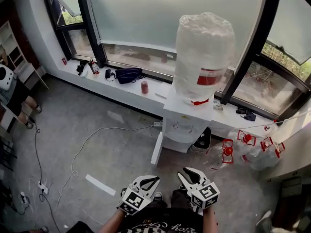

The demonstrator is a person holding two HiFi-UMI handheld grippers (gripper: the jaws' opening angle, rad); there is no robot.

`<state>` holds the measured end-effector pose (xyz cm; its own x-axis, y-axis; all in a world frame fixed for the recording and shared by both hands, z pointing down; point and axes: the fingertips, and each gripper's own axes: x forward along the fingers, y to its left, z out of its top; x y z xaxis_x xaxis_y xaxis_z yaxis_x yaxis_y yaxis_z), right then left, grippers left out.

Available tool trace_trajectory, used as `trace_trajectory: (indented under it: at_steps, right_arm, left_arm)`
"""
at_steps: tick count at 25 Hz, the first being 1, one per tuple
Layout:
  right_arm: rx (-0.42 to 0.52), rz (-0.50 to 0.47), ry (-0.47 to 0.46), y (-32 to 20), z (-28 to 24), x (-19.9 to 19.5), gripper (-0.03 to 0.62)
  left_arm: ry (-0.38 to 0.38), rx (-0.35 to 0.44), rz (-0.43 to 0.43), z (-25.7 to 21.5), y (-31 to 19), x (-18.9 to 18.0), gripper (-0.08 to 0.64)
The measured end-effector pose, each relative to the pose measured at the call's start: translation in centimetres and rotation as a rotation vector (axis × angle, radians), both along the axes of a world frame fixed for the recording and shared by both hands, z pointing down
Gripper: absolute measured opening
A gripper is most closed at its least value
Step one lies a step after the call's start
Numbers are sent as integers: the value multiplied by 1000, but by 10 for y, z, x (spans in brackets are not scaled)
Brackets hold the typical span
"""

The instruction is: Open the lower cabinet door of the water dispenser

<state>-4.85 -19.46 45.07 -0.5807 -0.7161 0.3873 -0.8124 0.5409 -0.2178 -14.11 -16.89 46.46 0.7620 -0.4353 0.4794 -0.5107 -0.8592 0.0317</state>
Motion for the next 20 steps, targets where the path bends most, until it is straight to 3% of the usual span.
trace_trajectory:
  at_steps: [4, 11, 20]
  right_arm:
    - [-4, 15, 21, 20, -13, -14, 124]
    - [20, 3, 57, 36, -32, -13, 124]
    - [66, -38, 76, 83, -56, 0, 110]
  left_arm:
    - [3, 12, 18, -4, 6, -13, 20]
    - [40, -5, -40, -8, 14, -27, 20]
    - [46, 21, -78, -19, 55, -13, 20]
